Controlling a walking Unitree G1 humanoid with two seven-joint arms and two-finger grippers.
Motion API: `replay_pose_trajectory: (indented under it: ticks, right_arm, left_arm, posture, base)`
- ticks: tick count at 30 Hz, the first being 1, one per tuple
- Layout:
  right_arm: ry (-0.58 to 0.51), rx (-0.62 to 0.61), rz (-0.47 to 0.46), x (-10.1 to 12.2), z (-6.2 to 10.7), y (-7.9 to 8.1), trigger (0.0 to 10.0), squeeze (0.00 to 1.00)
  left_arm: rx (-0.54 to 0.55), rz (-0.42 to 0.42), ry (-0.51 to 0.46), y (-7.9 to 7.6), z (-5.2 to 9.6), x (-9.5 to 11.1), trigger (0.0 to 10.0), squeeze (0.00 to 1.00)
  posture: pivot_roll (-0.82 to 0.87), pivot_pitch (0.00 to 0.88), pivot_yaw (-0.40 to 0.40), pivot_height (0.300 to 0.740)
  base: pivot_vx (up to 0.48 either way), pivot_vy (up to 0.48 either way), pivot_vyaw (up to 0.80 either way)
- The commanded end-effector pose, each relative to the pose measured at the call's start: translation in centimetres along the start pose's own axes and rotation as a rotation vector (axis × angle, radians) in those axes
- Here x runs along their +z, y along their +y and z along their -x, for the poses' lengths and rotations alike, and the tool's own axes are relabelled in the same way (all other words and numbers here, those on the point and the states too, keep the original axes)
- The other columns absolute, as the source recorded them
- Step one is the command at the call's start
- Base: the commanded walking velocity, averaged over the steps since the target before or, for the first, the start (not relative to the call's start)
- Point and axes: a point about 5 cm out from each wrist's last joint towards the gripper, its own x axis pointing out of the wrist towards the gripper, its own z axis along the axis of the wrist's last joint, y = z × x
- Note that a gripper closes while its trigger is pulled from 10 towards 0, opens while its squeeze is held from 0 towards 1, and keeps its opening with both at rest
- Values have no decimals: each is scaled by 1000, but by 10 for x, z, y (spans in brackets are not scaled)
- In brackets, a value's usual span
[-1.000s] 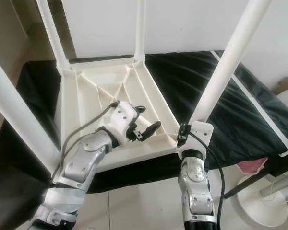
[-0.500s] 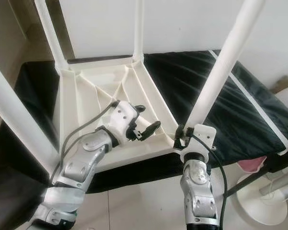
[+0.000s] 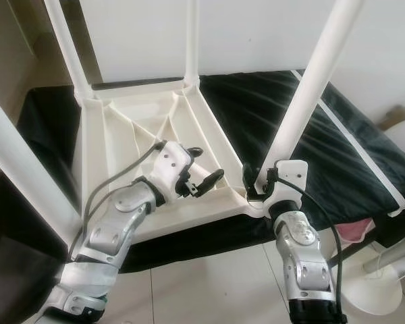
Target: Building children table
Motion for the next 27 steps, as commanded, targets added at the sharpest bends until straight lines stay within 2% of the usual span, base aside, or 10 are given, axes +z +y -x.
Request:
replay_pose_trajectory:
  ticks: [1,7,8,10,14,21,22,23,24,27]
  right_arm:
    - [33,140,25,-4,-6,5,10000,0]
    - [57,245,71,-8,-8,5,10000,0]
    - [68,263,82,-10,-8,3,4941,0]
    - [73,263,79,-11,-8,2,1765,0]
    - [79,266,73,-13,-8,1,0,0]
    - [90,253,62,-16,-8,-4,0,0]
    - [87,242,64,-15,-8,-5,4902,0]
    - [87,242,64,-15,-8,-5,4902,0]
    - [77,222,52,-14,-9,-6,10000,0]
    - [65,202,41,-12,-9,-6,10000,0]
  left_arm:
    - [68,-5,3,4,-2,0,10000,0]
    - [70,-12,2,6,-1,0,10000,0]
    - [75,-15,3,7,0,0,10000,0]
    - [78,-14,2,8,0,0,10000,0]
    - [81,-12,1,8,0,1,10000,0]
    - [76,-10,-3,8,0,1,10000,0]
    - [75,-10,-5,8,-1,1,10000,0]
    - [75,-10,-5,8,-1,1,10000,0]
    - [73,-9,-7,8,-1,2,10000,0]
    - [72,-9,-9,8,-1,2,10000,0]
  posture:
    - [-57,43,-37,740]
    - [-49,43,-41,740]
    - [-43,42,-47,740]
    - [-43,42,-48,740]
    - [-42,43,-49,740]
    - [-47,38,-43,740]
    - [-47,38,-43,740]
    - [-47,38,-43,740]
    - [-49,39,-43,740]
    - [-51,38,-42,740]
  base:
    - [0,0,0]
    - [0,0,0]
    - [0,0,0]
    - [0,0,0]
    - [0,0,0]
    - [0,0,0]
    - [0,0,0]
    - [0,0,0]
    - [0,0,0]
    - [0,0,0]
